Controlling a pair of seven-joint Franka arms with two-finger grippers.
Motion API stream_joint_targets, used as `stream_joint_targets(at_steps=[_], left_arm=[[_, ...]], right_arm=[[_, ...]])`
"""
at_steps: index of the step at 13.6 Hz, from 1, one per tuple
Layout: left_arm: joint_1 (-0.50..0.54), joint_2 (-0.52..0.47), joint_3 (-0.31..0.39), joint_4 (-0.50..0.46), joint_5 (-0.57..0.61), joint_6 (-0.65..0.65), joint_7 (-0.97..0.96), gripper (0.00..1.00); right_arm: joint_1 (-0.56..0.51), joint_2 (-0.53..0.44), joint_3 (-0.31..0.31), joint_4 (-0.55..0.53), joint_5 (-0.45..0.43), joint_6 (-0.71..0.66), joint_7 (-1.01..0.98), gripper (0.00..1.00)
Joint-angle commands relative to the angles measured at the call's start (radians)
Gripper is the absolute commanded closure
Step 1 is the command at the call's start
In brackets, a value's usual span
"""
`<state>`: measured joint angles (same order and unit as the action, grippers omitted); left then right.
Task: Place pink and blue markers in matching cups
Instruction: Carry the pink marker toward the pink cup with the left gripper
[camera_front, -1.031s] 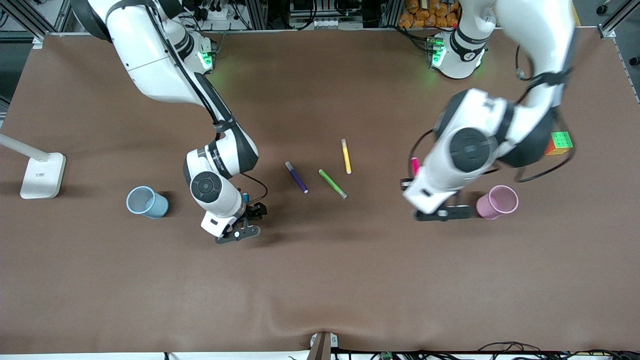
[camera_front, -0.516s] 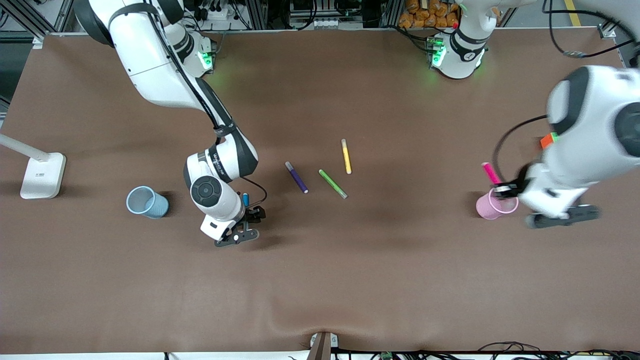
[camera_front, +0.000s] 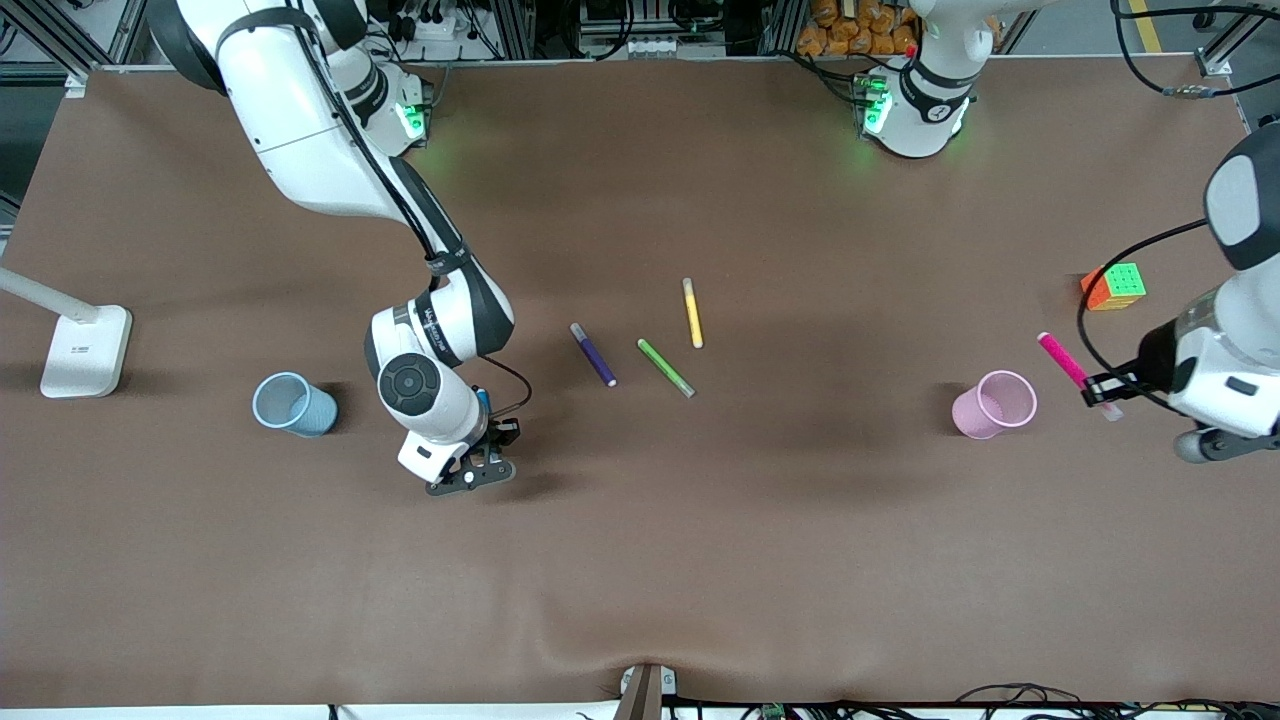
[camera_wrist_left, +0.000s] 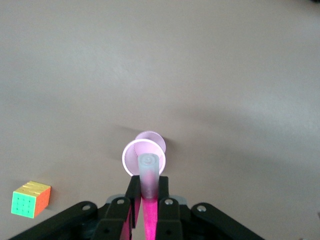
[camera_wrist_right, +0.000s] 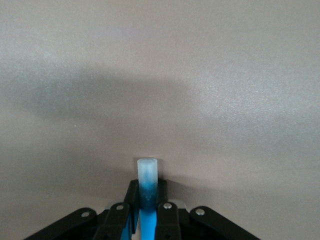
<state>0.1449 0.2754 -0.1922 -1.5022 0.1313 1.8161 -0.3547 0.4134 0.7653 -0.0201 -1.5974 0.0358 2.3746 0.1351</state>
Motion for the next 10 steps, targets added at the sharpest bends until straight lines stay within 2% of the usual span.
stream_joint_targets(at_steps=[1, 4, 5, 8, 10], left_arm=[[0.042, -0.132, -0.012, -0.172, 0.017, 0.116, -0.015, 1.00], [0.087, -0.255, -0.016, -0.378, 0.017, 0.285, -0.020, 1.00], [0.090, -0.284, -0.016, -0.430, 0.014, 0.328, -0.021, 1.00], [0.085, -0.332, -0.023, -0.495, 0.008, 0.354, -0.093, 1.00], [0.087, -0.363, -0.027, -0.611, 0.008, 0.489, -0.109, 1.00]], right_arm=[[-0.013, 0.008, 0.008, 0.028, -0.019, -0.003, 0.009, 1.00], [-0.022, 0.000, 0.008, 0.063, -0.095, -0.005, -0.083, 1.00], [-0.042, -0.006, 0.009, 0.076, -0.094, -0.006, -0.135, 1.00], [-0.050, -0.043, 0.012, 0.086, -0.085, -0.008, -0.306, 1.00], [-0.062, -0.098, 0.014, 0.074, -0.082, -0.017, -0.330, 1.00]])
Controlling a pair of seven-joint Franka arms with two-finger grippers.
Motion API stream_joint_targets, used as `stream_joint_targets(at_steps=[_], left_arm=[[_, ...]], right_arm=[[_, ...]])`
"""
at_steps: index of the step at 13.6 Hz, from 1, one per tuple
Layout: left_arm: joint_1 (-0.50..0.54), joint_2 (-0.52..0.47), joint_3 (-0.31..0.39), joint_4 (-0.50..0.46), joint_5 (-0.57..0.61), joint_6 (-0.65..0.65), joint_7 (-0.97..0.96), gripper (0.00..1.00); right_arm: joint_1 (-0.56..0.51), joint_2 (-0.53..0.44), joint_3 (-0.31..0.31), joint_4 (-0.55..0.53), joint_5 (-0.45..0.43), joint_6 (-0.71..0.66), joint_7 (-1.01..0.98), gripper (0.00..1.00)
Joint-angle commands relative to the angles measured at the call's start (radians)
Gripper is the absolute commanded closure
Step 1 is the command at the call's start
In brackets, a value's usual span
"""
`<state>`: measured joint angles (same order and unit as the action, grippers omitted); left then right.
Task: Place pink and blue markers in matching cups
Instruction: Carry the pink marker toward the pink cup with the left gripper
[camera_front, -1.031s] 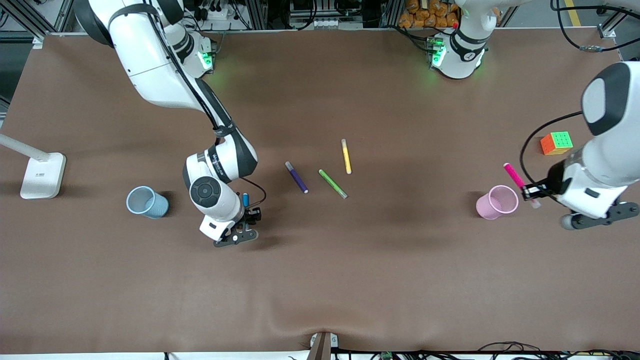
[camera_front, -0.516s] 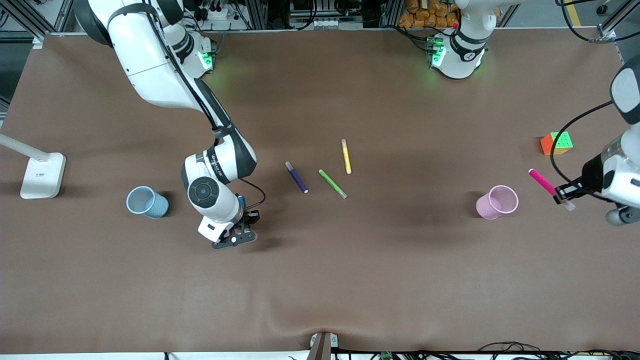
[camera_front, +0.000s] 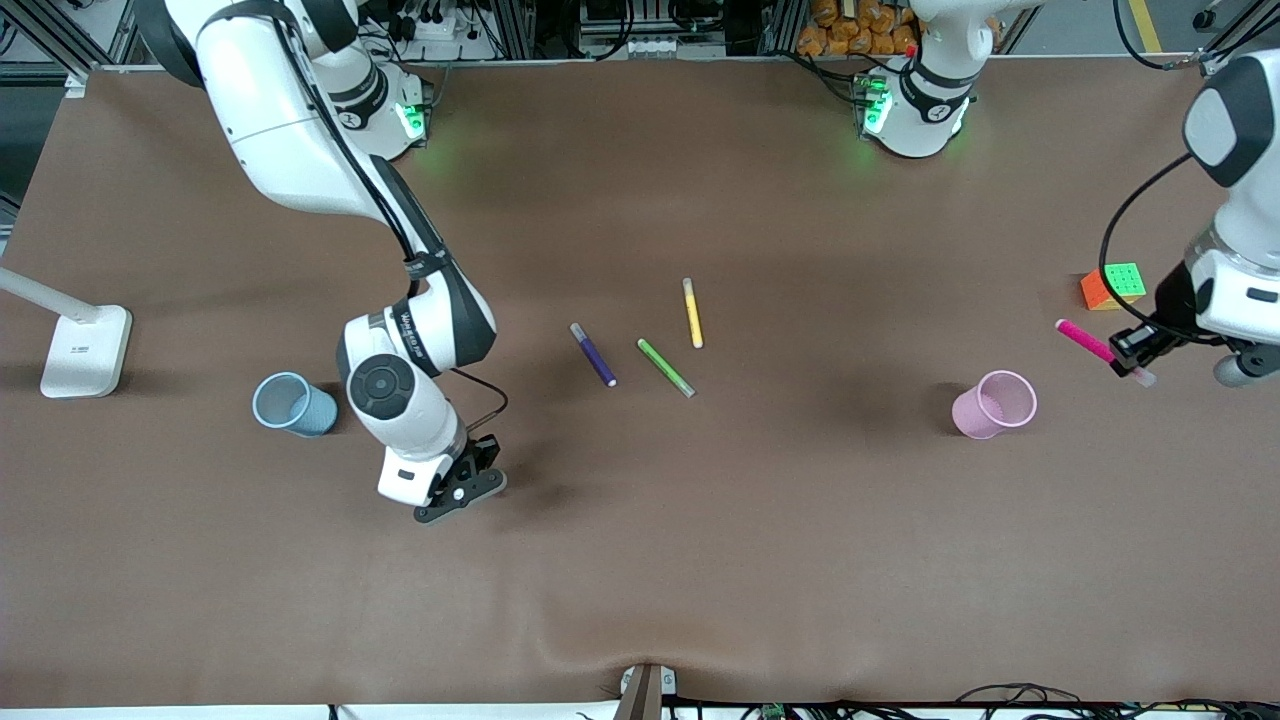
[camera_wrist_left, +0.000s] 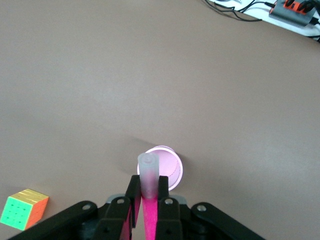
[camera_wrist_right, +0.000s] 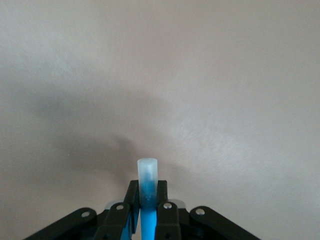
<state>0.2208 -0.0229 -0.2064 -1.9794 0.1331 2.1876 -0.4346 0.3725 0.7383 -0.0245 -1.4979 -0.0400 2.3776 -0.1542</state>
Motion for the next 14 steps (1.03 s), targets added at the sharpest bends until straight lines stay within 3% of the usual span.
stream_joint_targets(at_steps=[1, 5, 9, 14], left_arm=[[0.014, -0.075, -0.013, -0.192, 0.008, 0.194, -0.029, 1.00], [0.017, -0.062, -0.011, -0.237, 0.020, 0.288, -0.026, 1.00], [0.088, 0.012, -0.013, -0.239, 0.112, 0.449, -0.015, 1.00], [0.104, 0.058, -0.014, -0.248, 0.115, 0.567, -0.027, 1.00]], right_arm=[[-0.023, -0.101, 0.018, -0.036, -0.006, -0.023, -0.050, 1.00], [-0.061, -0.223, 0.023, -0.114, 0.009, -0.024, -0.141, 1.00], [-0.112, -0.347, 0.023, -0.225, 0.098, -0.023, -0.362, 1.00], [-0.265, -0.382, 0.023, -0.255, 0.351, -0.106, -0.911, 1.00]])
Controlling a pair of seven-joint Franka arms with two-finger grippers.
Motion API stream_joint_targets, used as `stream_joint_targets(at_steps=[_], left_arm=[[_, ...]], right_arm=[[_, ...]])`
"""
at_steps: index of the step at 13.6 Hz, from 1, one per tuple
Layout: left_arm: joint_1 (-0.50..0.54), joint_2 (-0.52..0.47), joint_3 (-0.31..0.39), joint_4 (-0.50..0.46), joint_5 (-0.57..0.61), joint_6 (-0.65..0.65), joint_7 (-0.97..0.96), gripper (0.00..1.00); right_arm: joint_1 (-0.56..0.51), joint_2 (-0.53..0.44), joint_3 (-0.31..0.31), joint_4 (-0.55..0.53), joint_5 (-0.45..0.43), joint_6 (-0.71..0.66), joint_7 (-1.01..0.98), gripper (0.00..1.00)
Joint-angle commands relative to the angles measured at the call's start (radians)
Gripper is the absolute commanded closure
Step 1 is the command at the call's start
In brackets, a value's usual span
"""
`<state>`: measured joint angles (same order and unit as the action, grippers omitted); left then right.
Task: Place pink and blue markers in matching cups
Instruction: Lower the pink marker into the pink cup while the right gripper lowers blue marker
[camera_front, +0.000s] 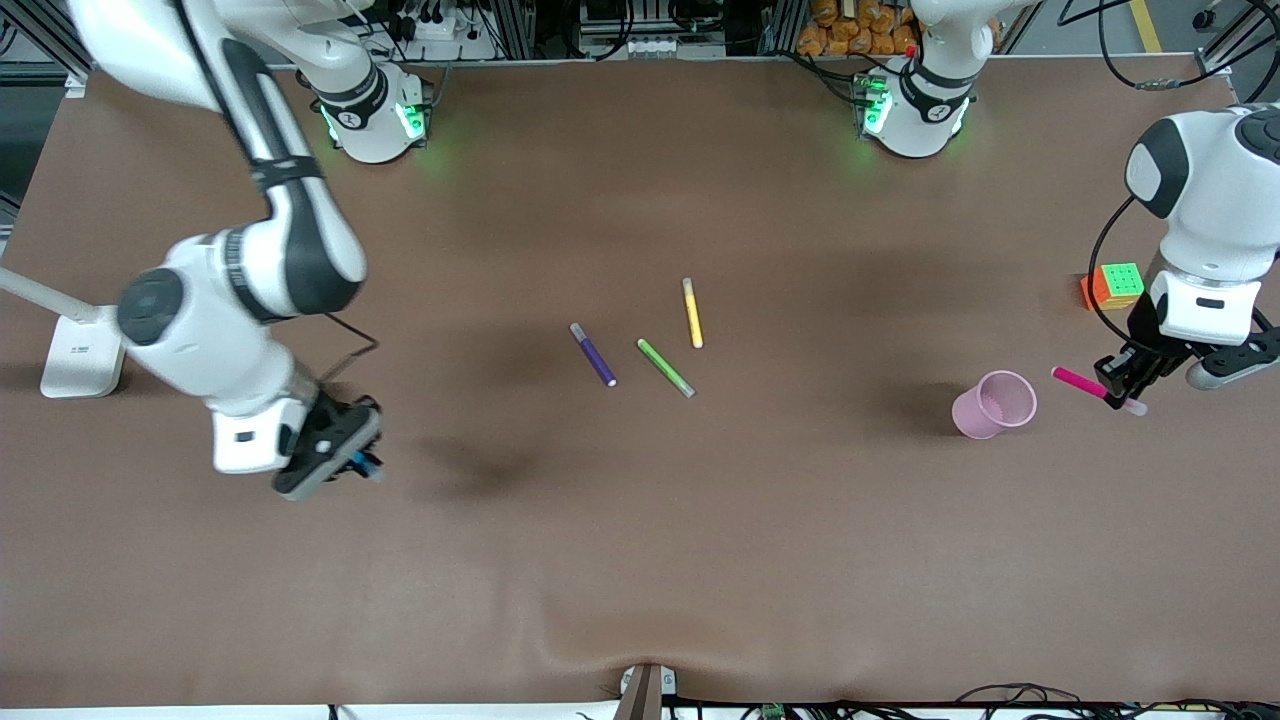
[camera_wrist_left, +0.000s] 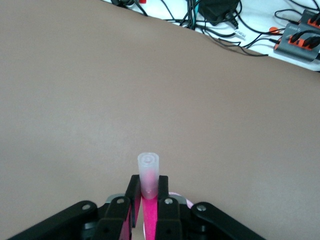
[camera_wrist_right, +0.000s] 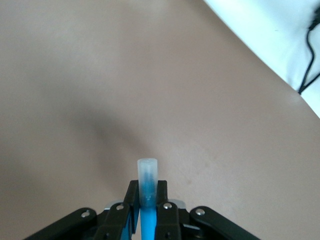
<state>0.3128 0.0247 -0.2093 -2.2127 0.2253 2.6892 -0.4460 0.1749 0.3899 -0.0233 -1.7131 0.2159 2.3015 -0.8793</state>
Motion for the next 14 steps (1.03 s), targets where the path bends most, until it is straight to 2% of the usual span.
stream_joint_targets(at_steps=[1, 3, 6, 11, 14], left_arm=[[0.012, 0.032, -0.012, -0.036, 0.023, 0.113, -0.020, 1.00], [0.011, 0.072, -0.010, -0.070, 0.023, 0.229, -0.022, 1.00], [0.014, 0.126, -0.010, -0.087, 0.023, 0.314, -0.022, 1.00], [0.014, 0.132, -0.010, -0.128, 0.023, 0.314, -0.017, 1.00], [0.014, 0.129, -0.010, -0.153, 0.023, 0.313, -0.017, 1.00]], right_arm=[[-0.095, -0.034, 0.020, -0.040, 0.138, -0.042, -0.292, 1.00], [-0.139, -0.031, 0.020, -0.037, 0.192, -0.080, -0.448, 1.00], [-0.195, -0.031, 0.020, -0.023, 0.314, -0.158, -0.712, 1.00], [-0.281, -0.022, 0.017, 0.007, 0.449, -0.352, -1.008, 1.00], [-0.344, 0.016, 0.017, 0.007, 0.542, -0.456, -1.130, 1.00]])
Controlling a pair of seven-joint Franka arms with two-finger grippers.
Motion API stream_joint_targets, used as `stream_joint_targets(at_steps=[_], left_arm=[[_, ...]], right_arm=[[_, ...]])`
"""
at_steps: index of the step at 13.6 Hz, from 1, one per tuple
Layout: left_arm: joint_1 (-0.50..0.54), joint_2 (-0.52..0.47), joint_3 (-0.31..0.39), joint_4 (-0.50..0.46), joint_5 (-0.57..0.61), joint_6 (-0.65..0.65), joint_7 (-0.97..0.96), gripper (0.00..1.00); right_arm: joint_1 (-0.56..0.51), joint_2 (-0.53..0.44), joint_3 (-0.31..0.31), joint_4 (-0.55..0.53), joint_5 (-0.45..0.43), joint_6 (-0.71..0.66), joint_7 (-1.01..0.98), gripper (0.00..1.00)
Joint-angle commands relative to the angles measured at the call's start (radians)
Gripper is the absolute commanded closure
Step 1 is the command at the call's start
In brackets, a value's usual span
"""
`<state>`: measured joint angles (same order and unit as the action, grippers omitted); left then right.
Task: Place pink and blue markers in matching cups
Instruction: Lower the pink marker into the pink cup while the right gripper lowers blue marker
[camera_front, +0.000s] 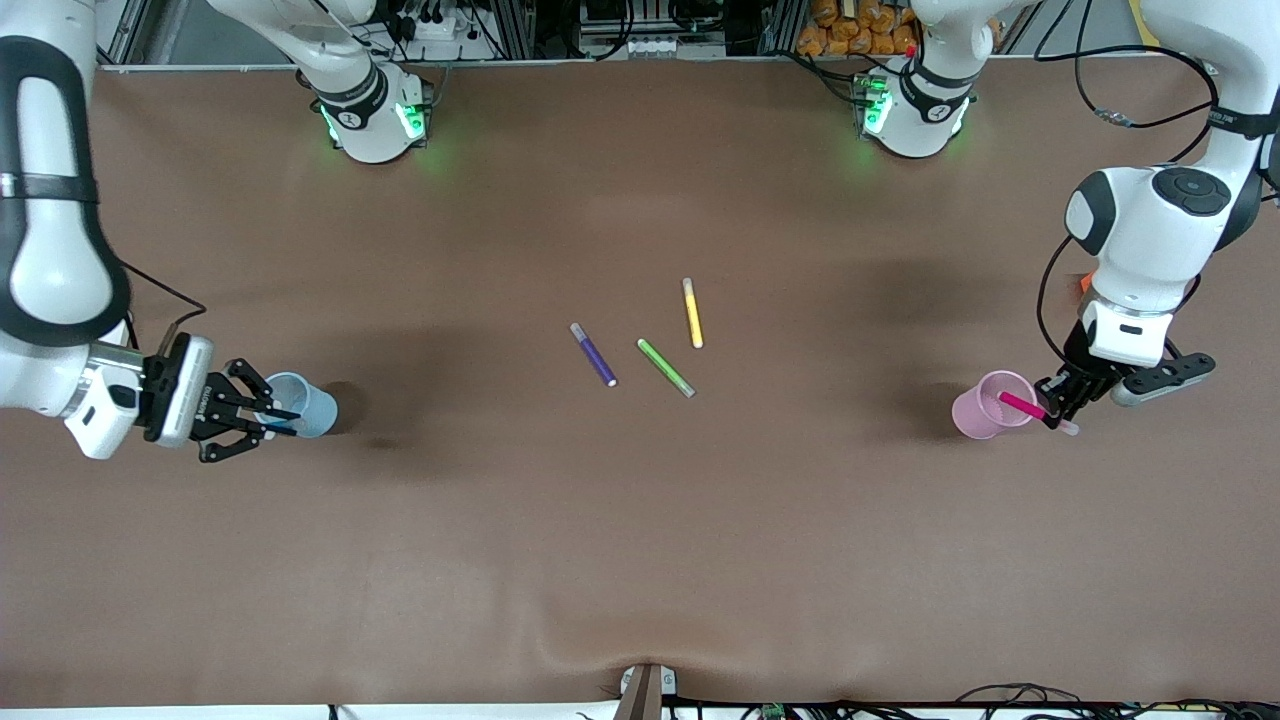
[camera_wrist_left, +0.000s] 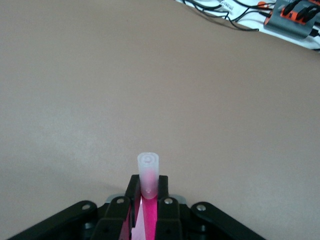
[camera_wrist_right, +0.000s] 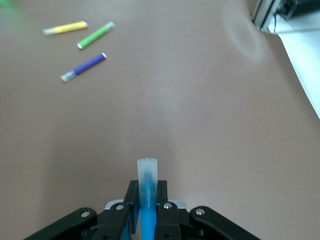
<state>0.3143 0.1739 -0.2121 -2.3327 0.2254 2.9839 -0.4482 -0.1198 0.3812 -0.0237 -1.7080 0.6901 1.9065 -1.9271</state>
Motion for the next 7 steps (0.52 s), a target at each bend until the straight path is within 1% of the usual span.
stream_joint_targets(at_steps=[1, 4, 5, 7], left_arm=[[0.014, -0.020, -0.007, -0.040, 0.023, 0.020, -0.015, 1.00], [0.014, -0.021, -0.007, -0.054, 0.023, 0.018, -0.017, 1.00], [0.014, -0.019, -0.007, -0.054, 0.023, 0.018, -0.017, 1.00], [0.012, -0.019, -0.007, -0.053, 0.023, 0.018, -0.015, 1.00]], right_arm=[[-0.069, 0.039, 0.018, 0.002, 0.094, -0.119, -0.107, 1.00], [-0.101, 0.077, 0.016, 0.008, 0.109, -0.243, -0.125, 1.00], [-0.109, 0.088, 0.016, 0.010, 0.109, -0.270, -0.130, 1.00], [-0.126, 0.110, 0.016, 0.010, 0.109, -0.279, -0.167, 1.00]])
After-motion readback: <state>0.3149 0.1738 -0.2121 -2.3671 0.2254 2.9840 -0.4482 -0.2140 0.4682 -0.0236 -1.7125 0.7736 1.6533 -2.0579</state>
